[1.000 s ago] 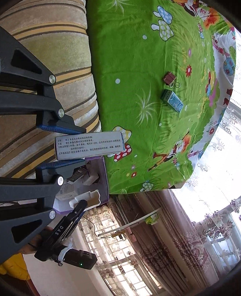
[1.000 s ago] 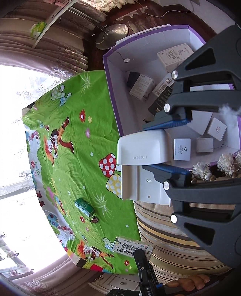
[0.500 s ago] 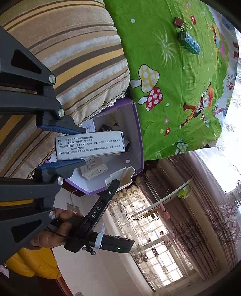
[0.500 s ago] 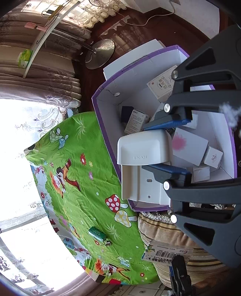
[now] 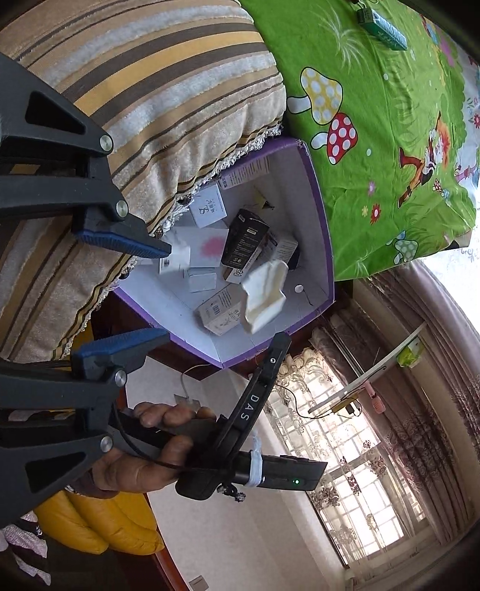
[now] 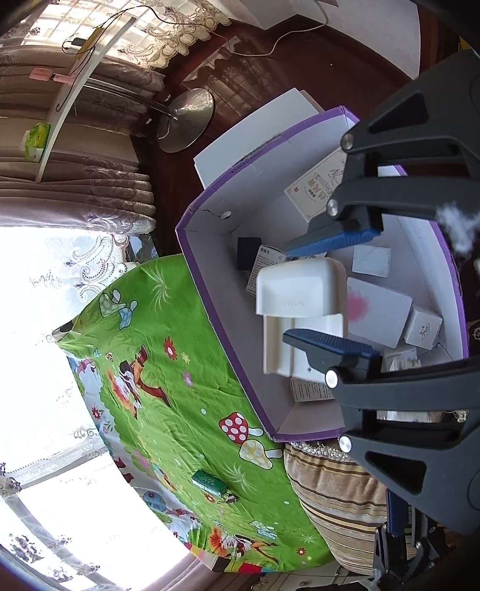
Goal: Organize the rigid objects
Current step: 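Open the left tool to drop the barcode box while the right tool releases the holder, then move both tools back toward the pink clip and teal pack on the bed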
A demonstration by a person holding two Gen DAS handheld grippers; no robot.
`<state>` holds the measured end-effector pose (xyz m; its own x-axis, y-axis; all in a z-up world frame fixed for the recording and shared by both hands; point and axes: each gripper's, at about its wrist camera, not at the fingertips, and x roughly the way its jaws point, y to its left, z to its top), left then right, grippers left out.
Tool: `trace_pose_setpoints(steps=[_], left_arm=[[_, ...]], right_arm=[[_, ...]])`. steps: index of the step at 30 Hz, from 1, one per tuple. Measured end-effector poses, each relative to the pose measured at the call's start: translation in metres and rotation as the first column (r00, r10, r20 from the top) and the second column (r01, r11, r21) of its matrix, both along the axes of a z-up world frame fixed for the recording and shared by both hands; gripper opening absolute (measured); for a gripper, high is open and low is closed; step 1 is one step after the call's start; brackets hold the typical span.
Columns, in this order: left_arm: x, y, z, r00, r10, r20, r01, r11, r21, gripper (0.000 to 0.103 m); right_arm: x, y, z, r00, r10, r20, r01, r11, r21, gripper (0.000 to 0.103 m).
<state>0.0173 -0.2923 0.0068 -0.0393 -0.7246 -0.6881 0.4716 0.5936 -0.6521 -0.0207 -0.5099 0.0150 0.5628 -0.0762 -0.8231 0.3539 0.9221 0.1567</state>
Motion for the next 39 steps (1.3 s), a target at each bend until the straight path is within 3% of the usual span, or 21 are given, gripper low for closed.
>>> trace_pose_setpoints(steps=[14,23,27,31,39], left_arm=[[0.008,0.016,0.004,0.998,0.057,0.009,-0.057,0.998,0.006,0.047],[0.027,0.053,0.009,0.988,0.155,0.028,-0.155,0.988,0.016,0.047],[0.039,0.082,0.006,0.972,0.232,0.029,-0.233,0.972,0.028,0.048],[0.051,0.117,0.004,0.944,0.324,0.055,-0.327,0.944,0.052,0.056],[0.068,0.167,0.018,0.897,0.376,0.233,-0.407,0.907,0.103,0.057]], right_arm=[[0.004,0.009,0.001,1.0,0.027,0.002,-0.028,1.0,0.009,0.06],[0.007,0.022,0.002,0.998,0.07,0.007,-0.07,0.998,-0.009,0.061],[0.011,0.035,0.002,0.993,0.116,-0.001,-0.115,0.992,-0.045,0.061],[0.015,0.044,-0.001,0.989,0.147,-0.003,-0.147,0.989,-0.035,0.061],[0.023,0.061,-0.003,0.981,0.194,-0.002,-0.194,0.981,0.005,0.061]])
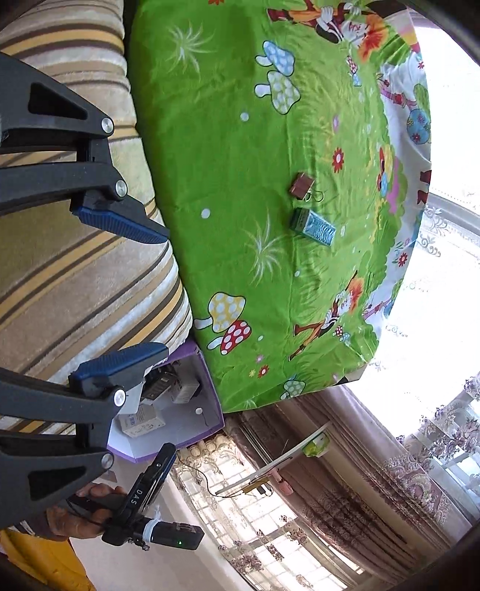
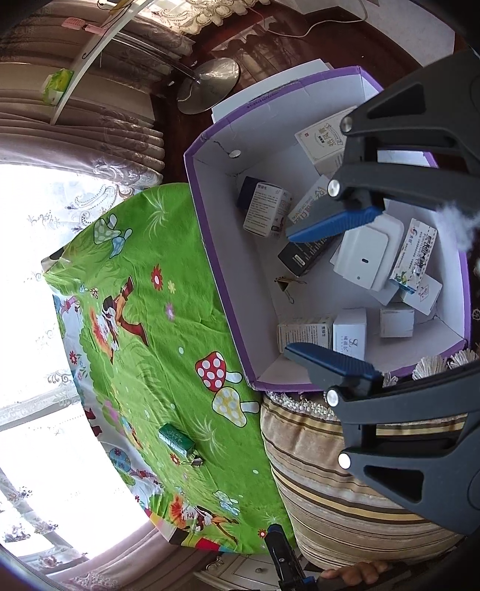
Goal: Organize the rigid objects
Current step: 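Move both tools back toward the pink clip and teal pack on the bed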
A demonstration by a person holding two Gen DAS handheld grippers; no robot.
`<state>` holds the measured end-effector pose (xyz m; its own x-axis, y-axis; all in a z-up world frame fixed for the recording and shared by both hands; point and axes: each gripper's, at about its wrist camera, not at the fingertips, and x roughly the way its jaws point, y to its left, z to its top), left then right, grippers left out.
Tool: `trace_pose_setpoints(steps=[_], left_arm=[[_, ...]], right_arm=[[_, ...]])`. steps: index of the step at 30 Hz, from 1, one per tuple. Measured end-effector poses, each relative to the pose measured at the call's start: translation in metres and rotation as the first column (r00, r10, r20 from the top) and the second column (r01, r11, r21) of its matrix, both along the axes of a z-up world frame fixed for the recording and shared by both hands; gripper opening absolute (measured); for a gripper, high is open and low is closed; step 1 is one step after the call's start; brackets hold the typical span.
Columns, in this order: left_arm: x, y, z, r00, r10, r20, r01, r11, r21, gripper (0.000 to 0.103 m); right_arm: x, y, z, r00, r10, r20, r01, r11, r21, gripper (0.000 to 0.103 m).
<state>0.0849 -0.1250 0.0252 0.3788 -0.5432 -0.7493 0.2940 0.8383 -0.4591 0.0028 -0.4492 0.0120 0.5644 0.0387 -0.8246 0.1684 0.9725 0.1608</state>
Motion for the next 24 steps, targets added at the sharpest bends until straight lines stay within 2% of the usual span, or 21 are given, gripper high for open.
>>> trace_pose_setpoints(steps=[6,13,21,24], left_arm=[[0.03,0.027,0.004,0.999,0.012,0.033,-0.014,0.998,0.06,0.057],[0.064,0.036,-0.004,0.998,0.017,0.059,-0.027,0.986,0.162,0.057],[0.095,0.032,-0.018,0.998,-0.009,0.061,-0.002,0.982,0.188,0.057],[0.107,0.03,-0.023,0.997,-0.029,0.078,0.011,0.976,0.219,0.057]], right_arm=[[0.008,0.012,0.001,1.0,0.028,-0.004,-0.028,0.999,0.023,0.065],[0.026,0.031,0.005,0.998,0.058,-0.005,-0.058,0.998,-0.004,0.068],[0.064,0.062,0.011,0.99,0.139,-0.001,-0.139,0.99,-0.011,0.071],[0.08,0.076,0.01,0.986,0.164,-0.003,-0.164,0.986,-0.008,0.073]])
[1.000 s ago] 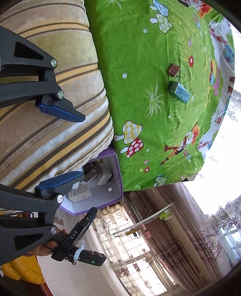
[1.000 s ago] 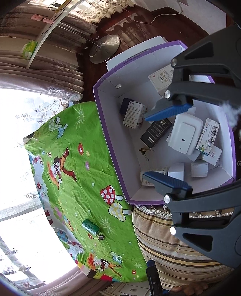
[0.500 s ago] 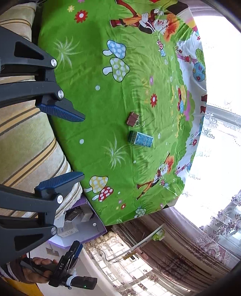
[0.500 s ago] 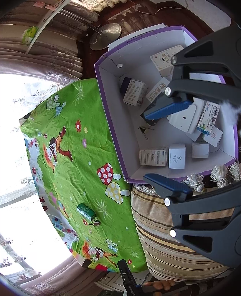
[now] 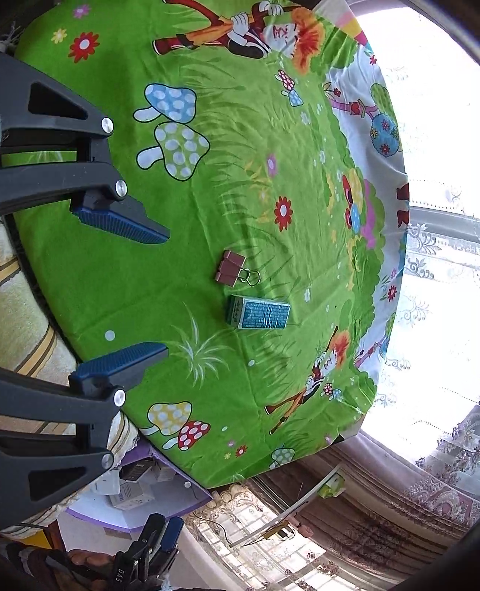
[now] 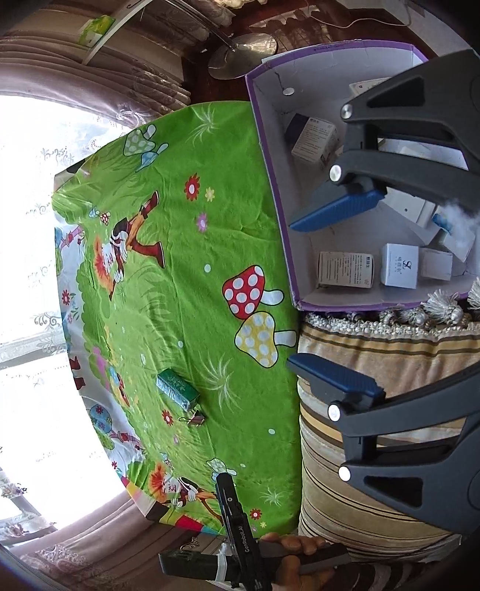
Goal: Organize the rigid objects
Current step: 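Move both tools back toward the pink clip and teal pack on the bed, then grasp the pink binder clip with the left tool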
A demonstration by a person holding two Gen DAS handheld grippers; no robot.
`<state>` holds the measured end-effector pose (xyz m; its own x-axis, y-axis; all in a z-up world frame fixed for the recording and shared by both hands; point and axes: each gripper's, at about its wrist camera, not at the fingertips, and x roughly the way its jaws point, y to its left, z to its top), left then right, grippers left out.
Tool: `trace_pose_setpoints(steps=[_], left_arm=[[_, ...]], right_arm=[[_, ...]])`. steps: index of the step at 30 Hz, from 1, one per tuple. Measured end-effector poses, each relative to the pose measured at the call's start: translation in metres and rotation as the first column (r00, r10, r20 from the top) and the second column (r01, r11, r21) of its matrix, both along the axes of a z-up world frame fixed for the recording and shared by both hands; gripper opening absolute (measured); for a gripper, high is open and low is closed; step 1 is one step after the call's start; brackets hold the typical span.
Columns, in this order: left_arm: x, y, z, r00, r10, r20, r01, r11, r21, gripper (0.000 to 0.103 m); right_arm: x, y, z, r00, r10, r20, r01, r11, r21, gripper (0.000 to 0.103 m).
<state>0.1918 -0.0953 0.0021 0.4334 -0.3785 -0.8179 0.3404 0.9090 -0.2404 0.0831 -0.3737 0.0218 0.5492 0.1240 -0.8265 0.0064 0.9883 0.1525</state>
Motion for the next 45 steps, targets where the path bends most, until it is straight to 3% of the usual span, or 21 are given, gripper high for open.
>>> trace_pose_setpoints(steps=[11,24,26,28,31,39,45], left_arm=[[0.046,-0.024,-0.022,0.989,-0.133,0.064,0.123,0.981,0.148,0.057],[0.074,-0.045,-0.049,0.976,-0.211,0.053,0.196,0.959,0.205,0.056],[0.078,-0.045,-0.051,0.976,-0.209,0.052,0.195,0.96,0.2,0.056],[0.082,-0.044,-0.054,0.976,-0.214,0.037,0.204,0.961,0.186,0.046],[0.081,-0.047,-0.06,0.972,-0.233,0.023,0.224,0.954,0.198,0.038],[0.081,-0.04,-0.059,0.976,-0.217,0.019,0.211,0.964,0.161,0.033],[0.074,-0.028,-0.057,0.989,-0.149,0.01,0.146,0.978,0.152,0.033]], right_arm=[[0.055,0.033,-0.012,0.998,0.048,-0.029,-0.047,0.999,0.011,0.075],[0.087,0.046,-0.027,0.997,0.052,-0.06,-0.05,0.998,0.031,0.075],[0.09,0.047,-0.029,0.996,0.055,-0.067,-0.053,0.998,0.03,0.075],[0.092,0.048,-0.031,0.996,0.055,-0.071,-0.053,0.998,0.029,0.075],[0.095,0.05,-0.032,0.996,0.054,-0.074,-0.053,0.998,0.028,0.075],[0.109,0.064,-0.032,0.995,0.065,-0.077,-0.064,0.998,0.016,0.075],[0.127,0.087,-0.031,0.993,0.089,-0.077,-0.088,0.996,0.014,0.075]])
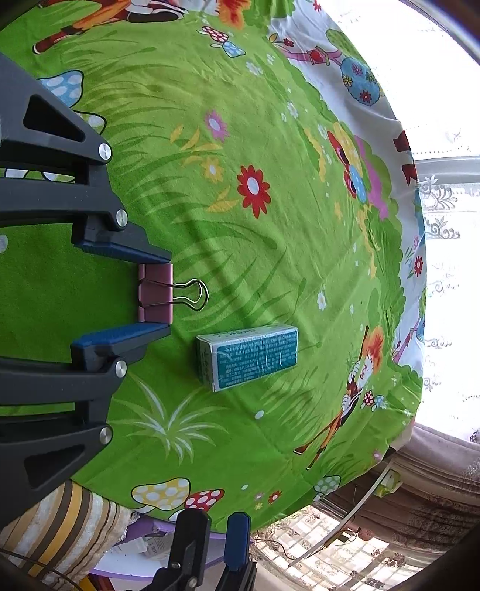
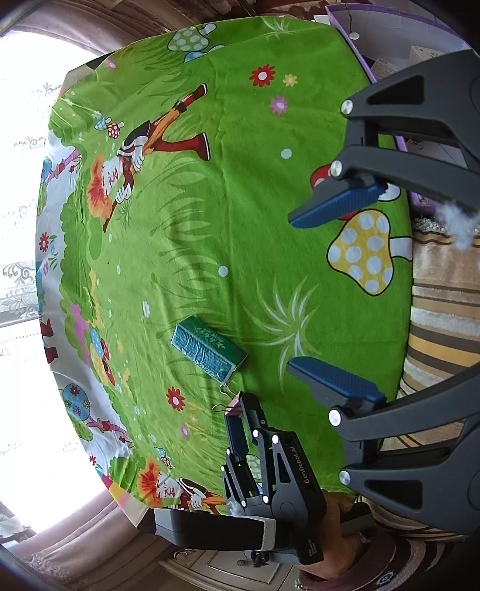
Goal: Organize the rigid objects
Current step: 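Grasp the pink binder clip with the left tool, then grasp the teal tissue pack with the right tool while the left tool holds the pink clip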
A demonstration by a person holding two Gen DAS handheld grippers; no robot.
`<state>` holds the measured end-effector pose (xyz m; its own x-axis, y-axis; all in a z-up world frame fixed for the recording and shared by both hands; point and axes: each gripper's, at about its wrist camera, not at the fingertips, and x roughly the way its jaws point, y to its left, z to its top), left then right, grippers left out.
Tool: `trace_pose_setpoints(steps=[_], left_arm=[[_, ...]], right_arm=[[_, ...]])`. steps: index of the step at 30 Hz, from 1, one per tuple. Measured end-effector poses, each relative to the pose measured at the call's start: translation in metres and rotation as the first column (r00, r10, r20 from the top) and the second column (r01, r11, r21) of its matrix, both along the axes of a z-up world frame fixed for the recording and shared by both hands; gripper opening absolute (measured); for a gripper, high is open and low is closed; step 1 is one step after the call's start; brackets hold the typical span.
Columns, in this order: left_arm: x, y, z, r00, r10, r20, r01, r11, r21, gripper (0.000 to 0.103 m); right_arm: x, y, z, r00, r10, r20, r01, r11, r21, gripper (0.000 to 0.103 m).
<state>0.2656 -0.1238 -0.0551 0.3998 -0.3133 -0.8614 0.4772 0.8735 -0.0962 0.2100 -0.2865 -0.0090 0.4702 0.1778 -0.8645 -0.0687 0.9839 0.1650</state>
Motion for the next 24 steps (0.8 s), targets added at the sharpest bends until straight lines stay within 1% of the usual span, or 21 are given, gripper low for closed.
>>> trace_pose_setpoints(steps=[5,10,15,17,20,24], left_arm=[[-0.004,0.014,0.013,0.999,0.052,0.008,-0.051,0.998,-0.047,0.033],[-0.009,0.03,0.026,0.993,0.111,0.03,-0.108,0.991,-0.081,0.033],[-0.012,0.05,0.027,0.981,0.195,0.005,-0.194,0.975,-0.108,0.033],[-0.014,0.056,0.026,0.975,0.221,-0.008,-0.22,0.968,-0.12,0.033],[-0.017,0.062,0.025,0.969,0.245,-0.021,-0.245,0.96,-0.132,0.033],[-0.02,0.064,0.027,0.966,0.256,-0.024,-0.256,0.956,-0.145,0.033]], right_arm=[[0.021,0.025,0.0,1.0,0.023,0.0,-0.023,1.0,0.01,0.075],[0.047,0.044,-0.009,1.0,-0.004,-0.022,0.005,1.0,0.025,0.075],[0.068,0.056,-0.026,0.998,-0.041,-0.041,0.04,0.999,-0.023,0.075],[0.074,0.058,-0.032,0.997,-0.053,-0.049,0.052,0.998,-0.028,0.075],[0.082,0.06,-0.038,0.996,-0.073,-0.049,0.071,0.997,-0.04,0.075],[0.091,0.062,-0.046,0.995,-0.088,-0.055,0.085,0.995,-0.05,0.075]])
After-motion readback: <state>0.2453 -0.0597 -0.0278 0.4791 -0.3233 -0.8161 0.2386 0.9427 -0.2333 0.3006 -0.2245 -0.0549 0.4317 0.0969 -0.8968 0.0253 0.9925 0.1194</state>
